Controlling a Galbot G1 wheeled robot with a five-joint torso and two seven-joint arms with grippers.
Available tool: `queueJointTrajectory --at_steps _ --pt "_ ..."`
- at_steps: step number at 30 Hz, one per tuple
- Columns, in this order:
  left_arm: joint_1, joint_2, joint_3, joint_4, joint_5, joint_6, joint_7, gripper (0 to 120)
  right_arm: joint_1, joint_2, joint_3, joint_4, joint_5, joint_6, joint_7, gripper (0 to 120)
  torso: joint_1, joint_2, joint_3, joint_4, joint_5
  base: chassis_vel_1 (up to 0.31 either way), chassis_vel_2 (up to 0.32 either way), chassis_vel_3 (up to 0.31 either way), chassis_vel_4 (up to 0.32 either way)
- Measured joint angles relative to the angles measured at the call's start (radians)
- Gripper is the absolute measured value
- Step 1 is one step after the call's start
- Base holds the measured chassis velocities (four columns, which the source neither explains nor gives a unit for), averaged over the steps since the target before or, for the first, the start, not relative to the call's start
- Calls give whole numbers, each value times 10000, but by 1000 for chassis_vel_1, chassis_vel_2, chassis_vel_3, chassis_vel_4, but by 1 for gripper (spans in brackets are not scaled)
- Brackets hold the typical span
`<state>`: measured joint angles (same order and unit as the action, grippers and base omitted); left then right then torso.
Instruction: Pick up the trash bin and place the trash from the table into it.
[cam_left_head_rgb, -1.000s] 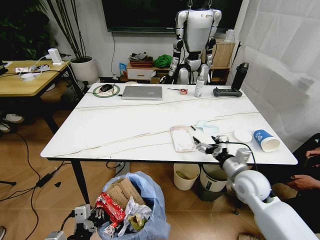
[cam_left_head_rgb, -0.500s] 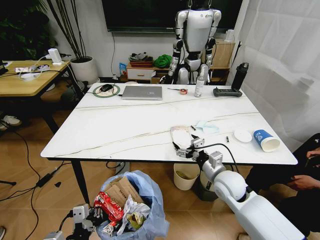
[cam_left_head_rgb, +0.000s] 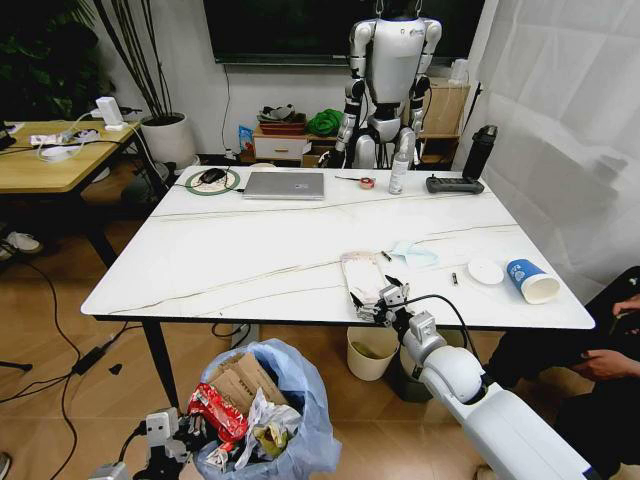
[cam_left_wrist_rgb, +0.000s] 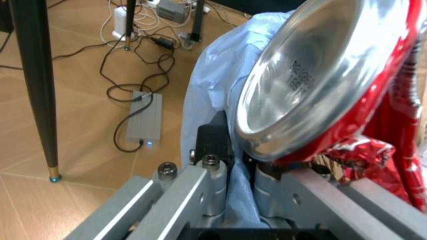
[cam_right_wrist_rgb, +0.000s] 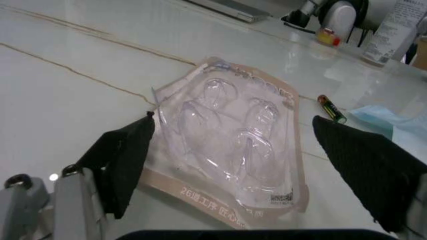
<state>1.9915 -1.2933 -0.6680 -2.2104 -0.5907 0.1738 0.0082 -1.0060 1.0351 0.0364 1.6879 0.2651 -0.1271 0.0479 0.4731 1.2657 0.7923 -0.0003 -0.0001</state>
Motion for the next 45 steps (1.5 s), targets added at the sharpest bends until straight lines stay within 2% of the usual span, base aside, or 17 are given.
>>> queueJointTrajectory --at_steps 3,5,10,12,16,19,24,30,36,39,42,45 --pt "-21 15 1 30 -25 1 -1 0 3 48 23 -40 -35 14 17 74 0 0 0 0 0 0 0 0 0" --pt "-25 17 1 34 -27 2 -2 0 10 53 24 -44 -35 14 19 72 0 0 0 0 1 0 0 0 0" --pt "-57 40 6 49 -62 8 -6 0 39 51 57 -56 -25 26 35 48 0 0 0 0 0 0 0 0 0" --pt "-63 46 6 54 -66 9 -6 0 35 50 65 -58 -22 35 36 46 0 0 0 1 0 0 0 0 0" --pt "-89 89 7 63 -92 15 -12 0 -19 63 104 -61 -2 102 38 27 0 0 0 1 0 0 0 0 0" --pt "-106 109 13 69 -103 16 -15 0 -47 81 115 -61 12 158 37 20 0 0 0 1 1 0 0 0 0" --pt "-170 162 66 103 -120 24 -16 0 -126 88 123 -91 253 337 -40 0 0 0 0 0 0 0 0 0 0" --pt "-200 208 97 112 -151 27 -17 0 -186 67 217 -71 1041 568 -298 0 1 0 0 1 1 0 0 0 0" --pt "-198 281 120 91 -227 34 -17 0 -414 -197 497 635 2157 620 -533 0 1 -1 0 3 1 0 0 0 0" --pt "-189 335 124 51 -274 35 -18 0 -810 -522 845 1406 2811 625 -701 0 3 -1 0 3 3 0 0 0 0" --pt "-165 440 118 -19 -389 38 -18 0 -2010 -1304 1584 3337 4407 571 -937 0 3 0 0 -1 0 0 0 0 0" --pt "-163 552 82 -86 -490 41 -18 0 -2954 -1840 1720 4874 6025 557 -951 0 1 1 -2 -4 -2 0 0 0 0"
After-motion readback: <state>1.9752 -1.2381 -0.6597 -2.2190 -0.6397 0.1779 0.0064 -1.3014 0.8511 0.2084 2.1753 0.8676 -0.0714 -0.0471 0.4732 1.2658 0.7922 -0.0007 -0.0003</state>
